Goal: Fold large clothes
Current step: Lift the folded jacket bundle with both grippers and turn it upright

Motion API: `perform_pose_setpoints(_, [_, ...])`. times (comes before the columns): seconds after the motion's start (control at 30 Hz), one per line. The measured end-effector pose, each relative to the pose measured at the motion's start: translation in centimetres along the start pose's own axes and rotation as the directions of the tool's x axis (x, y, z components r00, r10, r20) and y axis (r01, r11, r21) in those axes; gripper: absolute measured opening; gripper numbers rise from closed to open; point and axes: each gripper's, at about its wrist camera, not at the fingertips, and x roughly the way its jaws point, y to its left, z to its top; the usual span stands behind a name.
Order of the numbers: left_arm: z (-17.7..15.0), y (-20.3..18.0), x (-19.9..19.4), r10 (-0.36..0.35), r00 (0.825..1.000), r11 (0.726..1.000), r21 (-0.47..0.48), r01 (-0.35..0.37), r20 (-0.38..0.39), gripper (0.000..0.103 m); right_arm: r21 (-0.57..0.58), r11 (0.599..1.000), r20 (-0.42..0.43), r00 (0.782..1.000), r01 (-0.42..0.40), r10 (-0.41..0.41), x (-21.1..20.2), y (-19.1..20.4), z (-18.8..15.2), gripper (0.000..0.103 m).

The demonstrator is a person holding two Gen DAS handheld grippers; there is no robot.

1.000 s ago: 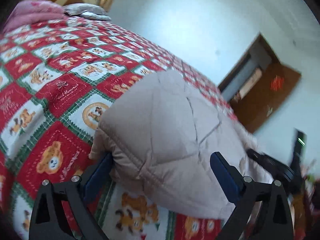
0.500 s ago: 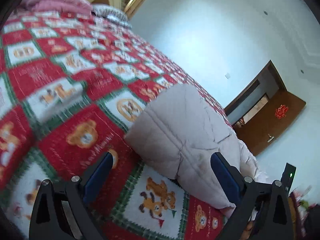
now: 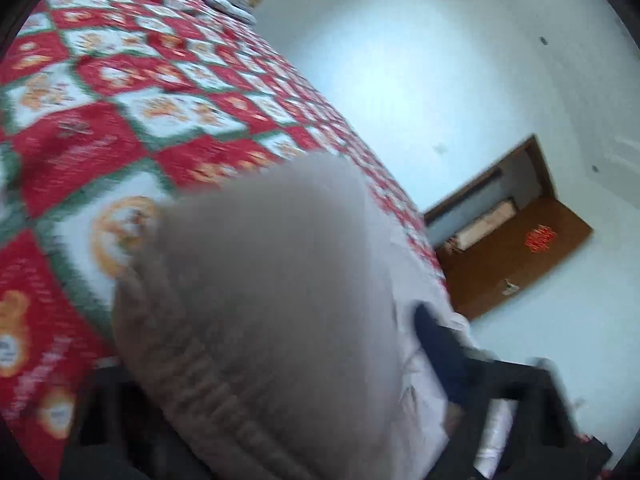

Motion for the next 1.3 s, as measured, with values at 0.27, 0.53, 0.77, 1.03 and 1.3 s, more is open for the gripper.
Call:
perform_pose_setpoints(0.27, [0.9, -2.5, -1.9, -0.078, 0.996, 0.989, 0.120, 0.084, -0.048, 0.026, 0.153, 0.986, -0.034, 0.997, -0.069, 0.075, -0.3, -1.0, -0.3, 0.008])
perform_pose_setpoints(0.53, [1.1, -7.6, -6.5, -0.128, 0.992, 0.915, 0.383, 0.125, -0.020, 0.025, 0.252, 0.951, -0.088, 0.974, -0.181, 0.209, -0.4, 1.5, -1.6, 0.009])
perform_pose_setpoints(0.77, [-0.8, -13.5, -9.6, -0.127, 0.992, 0.772, 0.626, 0.110, -0.019, 0.025, 0.369, 0.835, -0.153, 0.859, -0.409, 0.488, 1.9, 6.3, -3.7, 0.008])
perform_pose_setpoints(1.03, [-6.5, -17.3, -8.2, -0.059, 0.998, 0.561, 0.827, 0.045, -0.014, 0.025, 0.409, 0.750, -0.190, 0.755, -0.520, 0.627, 1.0, 6.1, -4.8, 0.006])
perform_pose_setpoints(1.3, [-11.9, -19.7, -5.0, -0.017, 1.000, 0.380, 0.925, 0.019, -0.013, 0.025, 0.304, 0.850, -0.054, 0.883, -0.431, 0.467, -10.3, -3.9, -5.5, 0.011])
